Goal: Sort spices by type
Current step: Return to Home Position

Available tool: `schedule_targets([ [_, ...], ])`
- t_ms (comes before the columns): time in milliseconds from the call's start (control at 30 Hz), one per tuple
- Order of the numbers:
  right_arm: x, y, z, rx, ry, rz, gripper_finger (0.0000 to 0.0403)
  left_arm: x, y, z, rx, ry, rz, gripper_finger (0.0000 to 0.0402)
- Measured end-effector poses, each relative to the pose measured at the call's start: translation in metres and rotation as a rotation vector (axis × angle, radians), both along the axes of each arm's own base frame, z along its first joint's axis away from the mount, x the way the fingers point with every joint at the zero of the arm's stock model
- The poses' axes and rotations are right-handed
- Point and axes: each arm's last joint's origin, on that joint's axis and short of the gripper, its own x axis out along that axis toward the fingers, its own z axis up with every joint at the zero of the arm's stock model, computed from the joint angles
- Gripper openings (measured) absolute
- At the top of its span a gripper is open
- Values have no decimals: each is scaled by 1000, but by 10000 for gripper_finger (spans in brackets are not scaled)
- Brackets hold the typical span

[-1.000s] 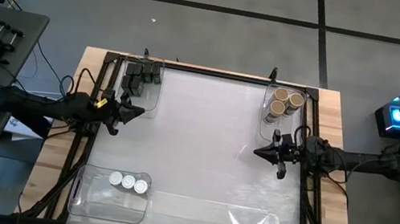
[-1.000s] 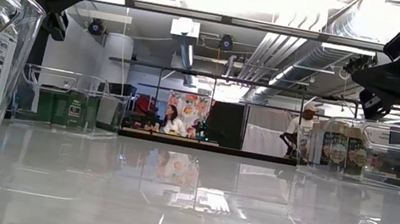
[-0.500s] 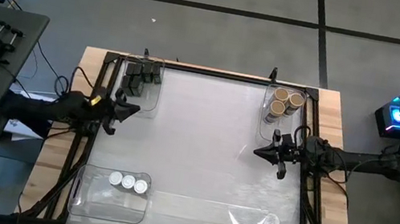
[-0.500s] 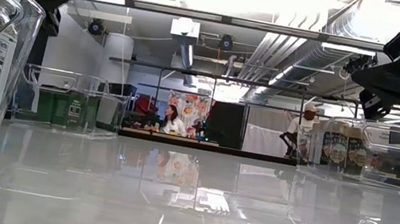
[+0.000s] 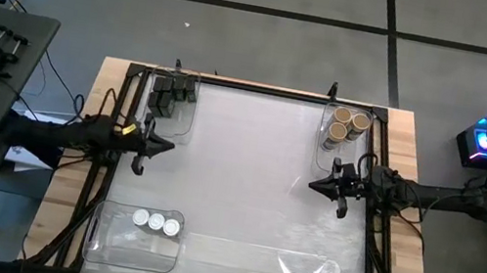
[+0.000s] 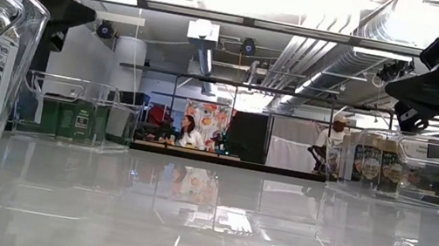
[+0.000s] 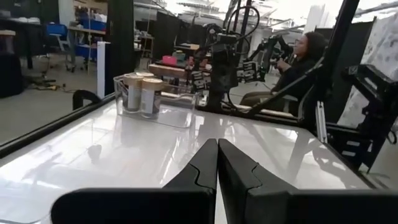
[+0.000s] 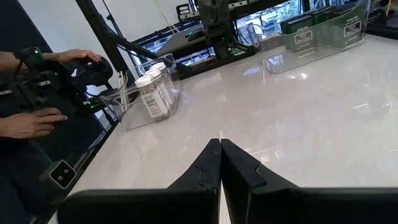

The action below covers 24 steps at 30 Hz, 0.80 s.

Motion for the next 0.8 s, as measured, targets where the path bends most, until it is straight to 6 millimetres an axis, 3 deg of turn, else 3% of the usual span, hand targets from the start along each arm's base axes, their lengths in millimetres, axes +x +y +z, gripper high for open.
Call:
schedule_targets([
  [800, 0, 0, -1, 0, 6, 0, 1, 1, 2, -1, -79, 3, 17, 0],
])
